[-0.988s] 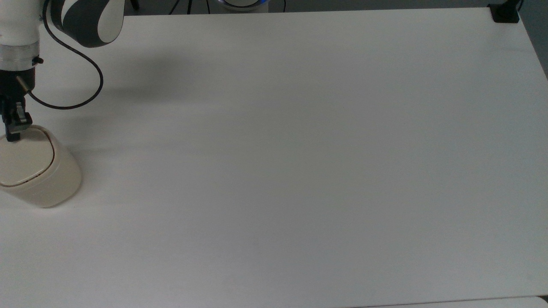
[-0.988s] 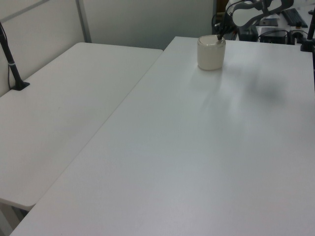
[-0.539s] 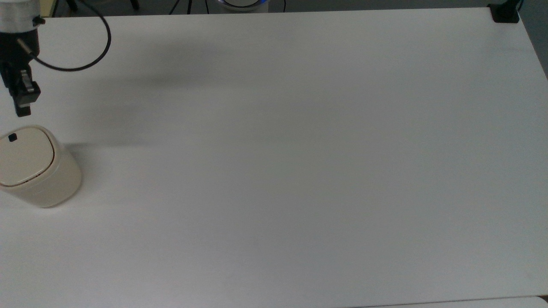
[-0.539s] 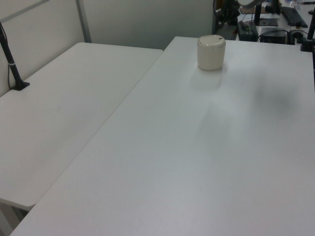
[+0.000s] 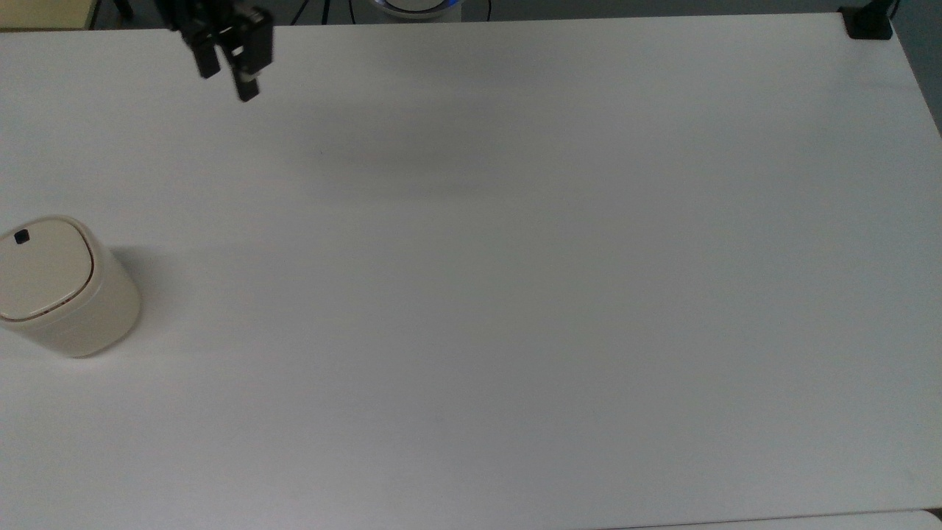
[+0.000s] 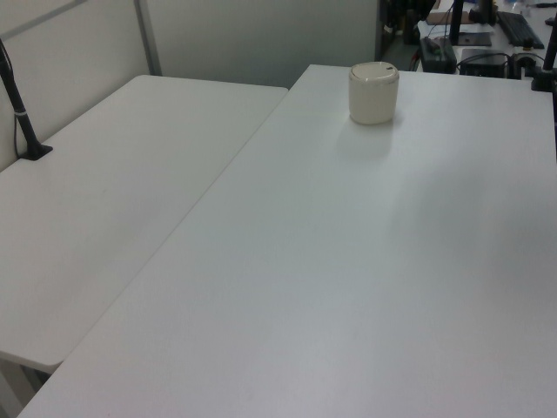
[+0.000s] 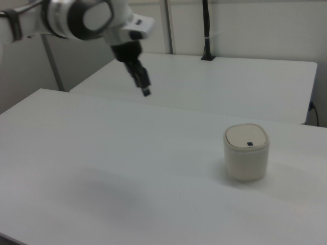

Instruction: Close the trash bin

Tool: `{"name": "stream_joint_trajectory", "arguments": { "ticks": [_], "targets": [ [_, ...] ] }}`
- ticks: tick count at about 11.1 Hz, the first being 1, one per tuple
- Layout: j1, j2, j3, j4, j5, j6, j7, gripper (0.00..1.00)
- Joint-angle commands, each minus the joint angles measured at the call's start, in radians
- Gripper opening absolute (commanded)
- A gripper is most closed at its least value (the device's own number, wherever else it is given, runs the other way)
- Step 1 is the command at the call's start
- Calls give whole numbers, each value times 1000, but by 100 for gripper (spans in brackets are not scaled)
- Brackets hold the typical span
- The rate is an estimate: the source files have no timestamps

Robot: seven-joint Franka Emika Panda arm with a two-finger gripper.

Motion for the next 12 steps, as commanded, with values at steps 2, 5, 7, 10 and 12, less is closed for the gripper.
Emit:
{"name": "stream_joint_trajectory", "arguments": {
  "ticks": [2, 5, 7, 10, 12],
  "targets": [
    [176, -77, -16, -46, 16, -103, -22, 100],
    [215, -96, -19, -48, 14, -206, -142, 100],
    [212, -82, -19, -48, 4, -208, -330, 100],
    [195, -74, -24, -45, -13, -168, -502, 100],
    [194, -79, -24, -45, -15, -172, -499, 100]
  ]
}}
